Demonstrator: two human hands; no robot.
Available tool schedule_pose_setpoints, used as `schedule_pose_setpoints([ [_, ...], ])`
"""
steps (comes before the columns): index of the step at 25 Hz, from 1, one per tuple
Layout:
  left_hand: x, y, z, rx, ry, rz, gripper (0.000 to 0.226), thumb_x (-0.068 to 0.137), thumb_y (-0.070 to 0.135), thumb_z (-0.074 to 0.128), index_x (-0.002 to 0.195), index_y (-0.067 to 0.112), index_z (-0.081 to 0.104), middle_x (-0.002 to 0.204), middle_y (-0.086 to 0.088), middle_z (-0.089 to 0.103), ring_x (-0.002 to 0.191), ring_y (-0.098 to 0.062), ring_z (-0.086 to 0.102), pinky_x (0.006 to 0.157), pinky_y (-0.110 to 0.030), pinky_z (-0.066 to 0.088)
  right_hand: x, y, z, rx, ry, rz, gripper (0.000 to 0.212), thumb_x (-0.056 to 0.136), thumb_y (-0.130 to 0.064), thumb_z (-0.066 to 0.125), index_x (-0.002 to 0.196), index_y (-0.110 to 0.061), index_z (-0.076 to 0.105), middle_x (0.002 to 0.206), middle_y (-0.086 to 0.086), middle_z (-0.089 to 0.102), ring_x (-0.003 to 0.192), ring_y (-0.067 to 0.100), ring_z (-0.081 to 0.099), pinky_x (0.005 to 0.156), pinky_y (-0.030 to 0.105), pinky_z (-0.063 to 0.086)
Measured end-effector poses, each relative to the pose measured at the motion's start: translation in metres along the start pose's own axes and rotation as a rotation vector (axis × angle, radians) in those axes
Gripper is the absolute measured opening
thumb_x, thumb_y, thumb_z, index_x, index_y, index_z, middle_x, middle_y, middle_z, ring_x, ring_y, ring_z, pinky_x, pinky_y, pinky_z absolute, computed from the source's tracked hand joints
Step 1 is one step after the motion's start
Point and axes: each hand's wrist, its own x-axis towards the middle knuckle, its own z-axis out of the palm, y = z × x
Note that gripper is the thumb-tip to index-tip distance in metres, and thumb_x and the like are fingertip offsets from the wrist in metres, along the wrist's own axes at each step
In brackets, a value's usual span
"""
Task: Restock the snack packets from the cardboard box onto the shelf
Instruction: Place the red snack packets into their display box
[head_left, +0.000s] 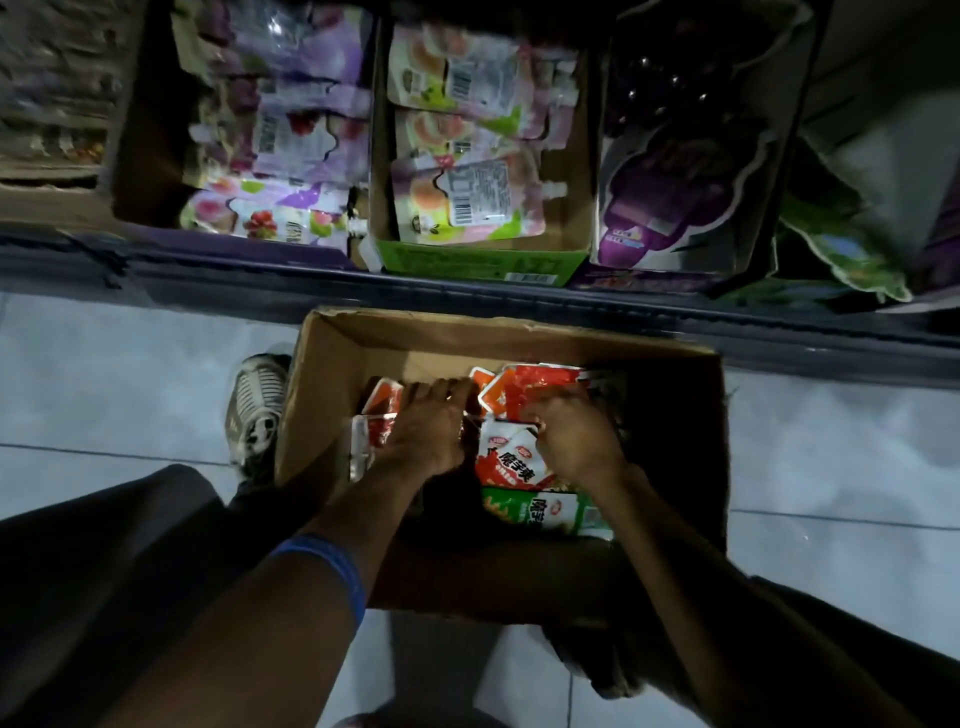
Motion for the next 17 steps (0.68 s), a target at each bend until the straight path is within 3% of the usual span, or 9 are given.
schedule_pose_setpoints([
  [2,0.001,-0.003,-0.004,-0.015,-0.026,-0.070,0.079,0.081,0.024,0.074,0.148,0.013,0.035,0.142,-0.012,0.051,0.131,-0.031,0.046,0.113,-0.039,0.028,0.014,0.008,-0.008,-0.083,0.043,0.010,0.062,0.082,-0.014,0.060,0.141,-0.024,0.043,0.143,0.000,0.045,0.131,0.026,0.042,0.109,0.041,0.033],
  [5,-0.003,-0.013,0.000,-0.119,-0.086,-0.079,0.051,0.080,0.027,0.075,0.128,0.022,0.057,0.127,-0.004,0.062,0.114,-0.025,0.058,0.097,-0.038,0.048,0.023,0.021,0.001,-0.139,-0.060,0.058,0.069,0.085,-0.019,0.061,0.146,-0.017,0.029,0.146,0.007,0.037,0.133,0.029,0.037,0.108,0.042,0.036],
  [8,-0.012,-0.014,0.007,-0.162,-0.065,-0.076,0.054,0.082,0.036,0.073,0.130,0.023,0.053,0.125,-0.003,0.063,0.114,-0.026,0.060,0.099,-0.044,0.047,0.025,0.028,0.005,-0.138,-0.082,0.124,0.062,0.084,-0.029,0.066,0.138,-0.014,0.039,0.140,0.011,0.041,0.129,0.030,0.039,0.103,0.040,0.040],
  [11,-0.013,-0.010,0.008,-0.125,-0.053,-0.106,0.051,0.085,0.035,0.070,0.130,0.022,0.051,0.125,-0.003,0.064,0.117,-0.026,0.059,0.105,-0.045,0.040,0.020,0.028,0.003,-0.249,-0.074,0.030,0.054,0.085,-0.035,0.064,0.132,-0.014,0.049,0.136,0.009,0.045,0.129,0.028,0.036,0.102,0.040,0.039],
  [15,-0.018,-0.005,0.005,-0.256,-0.075,-0.127,0.051,0.087,0.038,0.070,0.132,0.022,0.051,0.127,-0.002,0.063,0.117,-0.024,0.059,0.101,-0.040,0.044,0.003,0.041,0.001,0.106,-0.205,0.035,0.062,0.084,-0.027,0.070,0.138,-0.012,0.044,0.138,0.009,0.051,0.127,0.026,0.048,0.103,0.029,0.038],
  [17,-0.023,-0.002,0.001,-0.332,-0.043,-0.151,0.057,0.086,0.034,0.072,0.136,0.021,0.049,0.130,-0.003,0.060,0.120,-0.024,0.056,0.098,-0.038,0.048,-0.008,0.047,-0.002,0.139,-0.249,-0.017,0.051,0.084,-0.024,0.071,0.130,-0.009,0.053,0.125,0.009,0.060,0.117,0.024,0.056,0.091,0.014,0.038],
])
